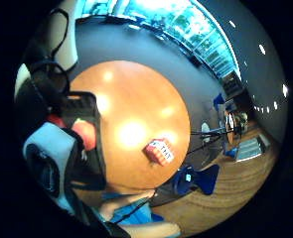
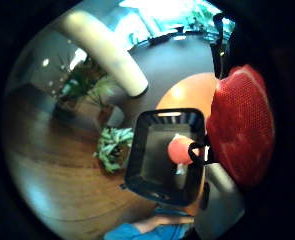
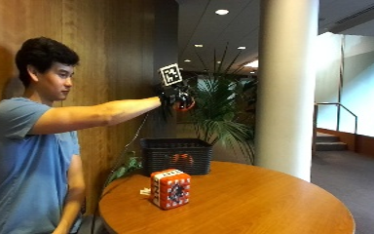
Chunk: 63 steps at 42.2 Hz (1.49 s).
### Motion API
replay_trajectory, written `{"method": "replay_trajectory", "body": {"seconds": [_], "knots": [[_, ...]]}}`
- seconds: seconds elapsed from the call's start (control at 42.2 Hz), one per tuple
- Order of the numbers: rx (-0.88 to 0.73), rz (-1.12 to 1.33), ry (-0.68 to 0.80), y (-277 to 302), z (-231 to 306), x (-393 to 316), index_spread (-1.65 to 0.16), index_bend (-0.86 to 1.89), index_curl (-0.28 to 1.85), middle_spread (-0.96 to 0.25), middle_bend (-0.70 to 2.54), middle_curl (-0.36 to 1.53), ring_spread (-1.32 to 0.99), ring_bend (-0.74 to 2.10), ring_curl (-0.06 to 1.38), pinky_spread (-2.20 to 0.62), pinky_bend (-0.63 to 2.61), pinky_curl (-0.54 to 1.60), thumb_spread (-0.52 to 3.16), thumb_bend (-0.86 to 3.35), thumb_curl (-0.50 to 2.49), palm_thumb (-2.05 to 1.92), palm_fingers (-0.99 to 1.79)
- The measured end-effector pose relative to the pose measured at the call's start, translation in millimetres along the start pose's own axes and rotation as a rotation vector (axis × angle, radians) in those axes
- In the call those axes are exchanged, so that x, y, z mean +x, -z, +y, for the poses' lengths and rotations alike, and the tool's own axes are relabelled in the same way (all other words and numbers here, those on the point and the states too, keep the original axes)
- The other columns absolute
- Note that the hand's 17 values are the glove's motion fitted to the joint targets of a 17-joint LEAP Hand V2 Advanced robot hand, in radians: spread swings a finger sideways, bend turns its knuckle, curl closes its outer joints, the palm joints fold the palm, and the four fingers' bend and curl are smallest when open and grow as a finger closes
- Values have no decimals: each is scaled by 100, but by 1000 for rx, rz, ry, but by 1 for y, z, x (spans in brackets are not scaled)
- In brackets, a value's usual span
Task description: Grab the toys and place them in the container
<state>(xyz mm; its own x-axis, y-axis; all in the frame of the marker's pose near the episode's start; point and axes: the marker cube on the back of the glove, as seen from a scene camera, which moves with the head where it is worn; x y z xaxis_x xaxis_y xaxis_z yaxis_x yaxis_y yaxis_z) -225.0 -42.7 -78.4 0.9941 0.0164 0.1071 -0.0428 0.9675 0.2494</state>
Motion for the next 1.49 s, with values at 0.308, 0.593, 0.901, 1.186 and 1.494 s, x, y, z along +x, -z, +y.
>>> {"method": "replay_trajectory", "body": {"seconds": [0.308, 0.593, 0.901, 1.186, 1.494], "knots": [[-243, -31, 202, -48, 43, 2, -36, -4, 51, -39, 38, 57, -44, 115, 60, -43, 128, 49, 88, -4, 87, 29, 66], [-266, 5, 218, -51, 47, 16, -32, 6, 32, -2, 31, 55, -20, 101, 55, -22, 149, 50, 94, -13, 53, -17, 2], [-302, 80, 1, -42, 33, 18, -30, 12, 29, 11, 18, 48, 2, 56, 39, 1, 150, 45, 98, -9, 38, -11, -24], [-294, 154, -38, -48, 64, 145, -29, 6, 23, 13, 14, 41, 8, 39, 33, 8, 145, 41, 102, -7, 31, -7, -26], [-349, 188, -187, -74, 109, 241, -28, 5, 17, 13, 13, 35, 11, 27, 30, 10, 142, 38, 102, -6, 27, -6, -28]]}}
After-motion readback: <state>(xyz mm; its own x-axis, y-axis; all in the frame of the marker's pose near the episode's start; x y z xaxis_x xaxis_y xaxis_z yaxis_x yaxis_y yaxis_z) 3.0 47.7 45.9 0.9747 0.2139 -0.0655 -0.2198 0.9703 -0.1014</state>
